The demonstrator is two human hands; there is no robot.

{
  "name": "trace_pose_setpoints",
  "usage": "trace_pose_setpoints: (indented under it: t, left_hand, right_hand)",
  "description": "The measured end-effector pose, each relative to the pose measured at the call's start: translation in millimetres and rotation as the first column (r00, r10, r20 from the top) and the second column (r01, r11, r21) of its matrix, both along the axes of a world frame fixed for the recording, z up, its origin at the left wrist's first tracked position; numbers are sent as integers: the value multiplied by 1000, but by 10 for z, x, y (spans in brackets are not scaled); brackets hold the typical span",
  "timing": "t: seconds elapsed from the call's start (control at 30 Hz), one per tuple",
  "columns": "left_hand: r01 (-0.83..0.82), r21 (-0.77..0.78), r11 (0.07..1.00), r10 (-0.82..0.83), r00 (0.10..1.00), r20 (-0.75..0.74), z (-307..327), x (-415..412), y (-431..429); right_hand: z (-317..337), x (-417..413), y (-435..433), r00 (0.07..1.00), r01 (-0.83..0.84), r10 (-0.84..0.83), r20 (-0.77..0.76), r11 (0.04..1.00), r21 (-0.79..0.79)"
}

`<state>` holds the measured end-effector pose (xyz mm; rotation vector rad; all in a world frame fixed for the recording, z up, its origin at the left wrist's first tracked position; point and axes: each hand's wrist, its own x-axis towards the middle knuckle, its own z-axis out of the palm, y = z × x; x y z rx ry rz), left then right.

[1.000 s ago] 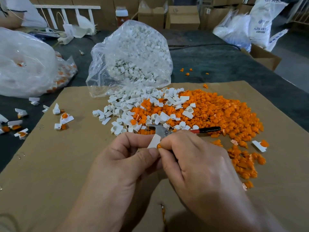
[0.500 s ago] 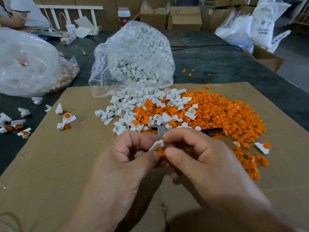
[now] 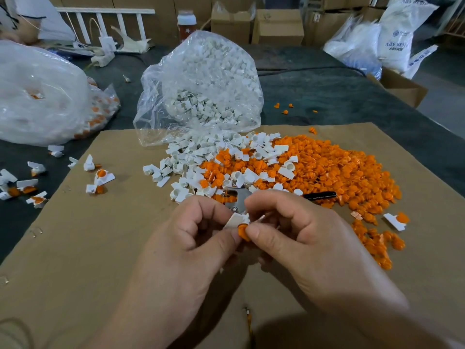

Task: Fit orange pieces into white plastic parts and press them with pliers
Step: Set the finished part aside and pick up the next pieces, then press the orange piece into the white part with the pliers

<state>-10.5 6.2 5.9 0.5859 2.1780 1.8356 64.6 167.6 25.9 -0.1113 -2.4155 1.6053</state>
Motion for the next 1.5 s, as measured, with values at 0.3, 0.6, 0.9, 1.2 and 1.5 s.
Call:
trace_pose_setpoints:
  t: [0.3,0.6,0.9,1.2,1.5]
  left_hand:
    - [13,-172,985,-37,989,-141,98,59,-29]
    - [110,26,994,-110,994,-1,101,62,-11]
    - [163,-138,977,-176,980,-90,73,-1,-48]
    - [36,193,981,-78,973,217,43,-108,-50]
    - [-2,316,949,-123,919,375,78,-153,-82]
  right_hand:
    - [4,9,0,999,-46,46,-2,996,74]
    - [-30,-4,36,991,-99,114,67,976,-195]
    - [-8,-14,41,984,-111,130,121,982,-155]
    - [55,11,181,992,76,-122,16,710,700]
    - [32,-13,241,929,-173,-224,294,441,881]
